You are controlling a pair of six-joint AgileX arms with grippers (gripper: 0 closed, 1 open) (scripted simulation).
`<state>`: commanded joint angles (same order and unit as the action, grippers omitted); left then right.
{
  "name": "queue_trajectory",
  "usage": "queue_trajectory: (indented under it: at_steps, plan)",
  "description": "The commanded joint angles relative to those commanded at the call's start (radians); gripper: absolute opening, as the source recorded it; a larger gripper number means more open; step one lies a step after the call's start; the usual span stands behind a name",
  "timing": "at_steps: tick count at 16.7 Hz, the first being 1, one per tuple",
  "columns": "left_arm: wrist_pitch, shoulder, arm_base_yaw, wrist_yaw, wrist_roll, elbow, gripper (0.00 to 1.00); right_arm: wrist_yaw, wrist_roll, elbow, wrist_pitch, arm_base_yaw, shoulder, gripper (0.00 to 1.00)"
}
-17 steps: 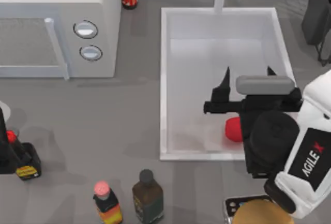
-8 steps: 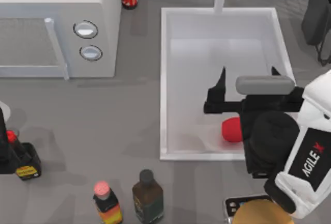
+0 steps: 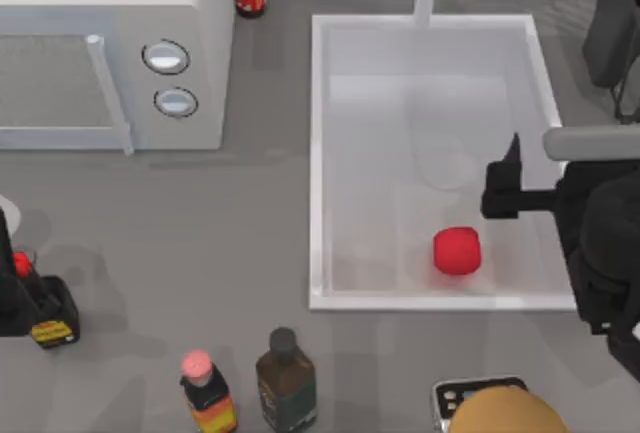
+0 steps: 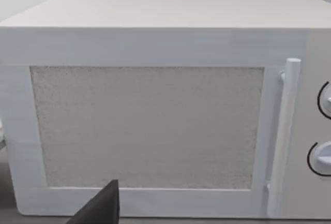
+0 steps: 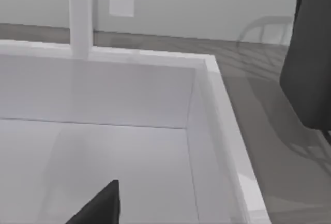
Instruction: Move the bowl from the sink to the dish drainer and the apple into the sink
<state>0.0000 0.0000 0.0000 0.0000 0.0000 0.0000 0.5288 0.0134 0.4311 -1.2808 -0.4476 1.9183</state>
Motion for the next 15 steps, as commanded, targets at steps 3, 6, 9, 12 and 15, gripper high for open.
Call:
queue_trajectory:
  at_steps: [3,6,9,12,15]
  plan:
    - [0.0,0.0,0.0,0.0,0.0,0.0,1.0,-0.097,0.003,-0.093,0.248,0.122,-0.257,1.0]
    - [0.0,0.0,0.0,0.0,0.0,0.0,1.0,-0.174,0.007,-0.156,0.462,0.205,-0.531,1.0]
    - [0.0,0.0,0.0,0.0,0.0,0.0,1.0,-0.249,0.003,-0.229,0.621,0.279,-0.747,1.0]
    - [0.0,0.0,0.0,0.0,0.0,0.0,1.0,-0.308,-0.009,-0.302,0.773,0.34,-0.925,1.0]
    - [0.0,0.0,0.0,0.0,0.0,0.0,1.0,-0.354,-0.012,-0.351,0.903,0.391,-1.097,1.0]
